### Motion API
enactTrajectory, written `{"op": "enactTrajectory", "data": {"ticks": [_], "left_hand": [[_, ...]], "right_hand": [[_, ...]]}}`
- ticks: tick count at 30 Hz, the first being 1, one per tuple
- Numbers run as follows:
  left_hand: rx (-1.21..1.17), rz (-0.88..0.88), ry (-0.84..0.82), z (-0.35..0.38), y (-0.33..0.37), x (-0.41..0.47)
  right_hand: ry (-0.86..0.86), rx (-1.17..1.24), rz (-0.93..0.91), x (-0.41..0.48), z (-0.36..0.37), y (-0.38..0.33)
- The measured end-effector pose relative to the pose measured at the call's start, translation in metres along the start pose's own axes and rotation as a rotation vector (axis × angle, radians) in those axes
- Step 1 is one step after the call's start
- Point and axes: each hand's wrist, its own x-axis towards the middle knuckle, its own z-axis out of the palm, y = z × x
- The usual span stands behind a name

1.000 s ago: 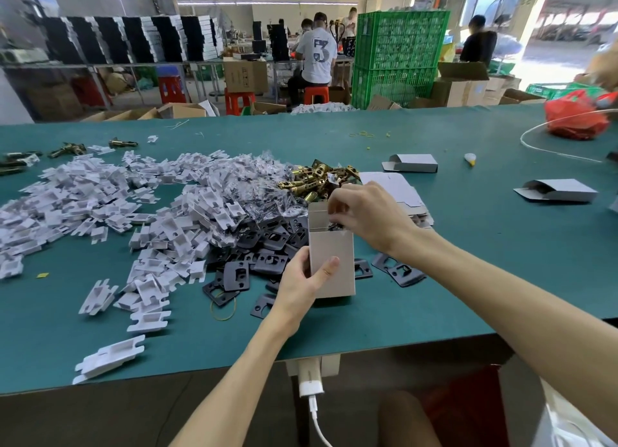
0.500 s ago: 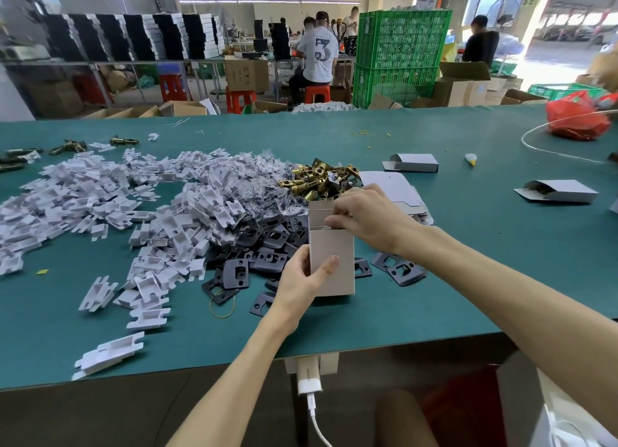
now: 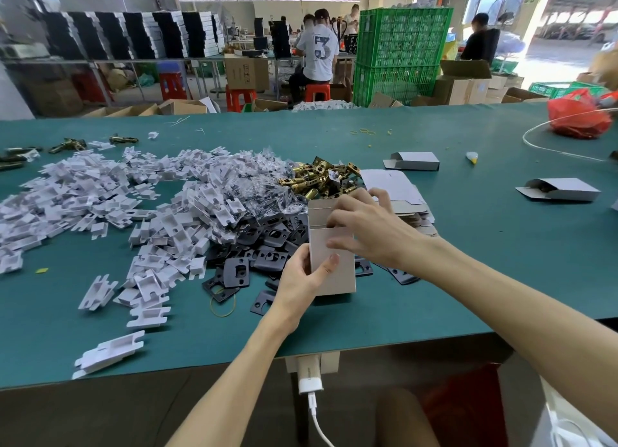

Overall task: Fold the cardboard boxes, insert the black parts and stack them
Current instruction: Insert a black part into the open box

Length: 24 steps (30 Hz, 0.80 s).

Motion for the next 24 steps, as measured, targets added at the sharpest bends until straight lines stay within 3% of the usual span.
{"op": "enactTrajectory", "data": {"ticks": [10,13,16,18,20,22,24], "left_hand": [[0.001,-0.003,0.005,0.001,0.001,-0.001],[0.000,-0.006,0.011,0.000,0.000,-0.001],[0.004,0.002,0.013,0.000,0.000,-0.001],[0.000,0.004,0.014,0.000,0.000,-0.001],[-0.003,0.009,0.018,0.000,0.000,-0.001],[-0.010,0.016,0.018,0.000,0.000,-0.001],[-0.020,0.020,0.015,0.000,0.000,-0.001]], "right_hand": [[-0.034,0.175,0.052,-0.001,0.005,0.004],[0.128,0.431,0.068,-0.005,0.010,0.009],[0.352,0.620,0.283,-0.002,0.016,0.025],[0.313,0.606,0.463,0.001,0.022,0.042],[0.168,0.522,0.573,-0.001,0.030,0.060],[0.043,0.451,0.598,-0.007,0.038,0.072],[0.059,0.454,0.590,-0.011,0.042,0.073]]}}
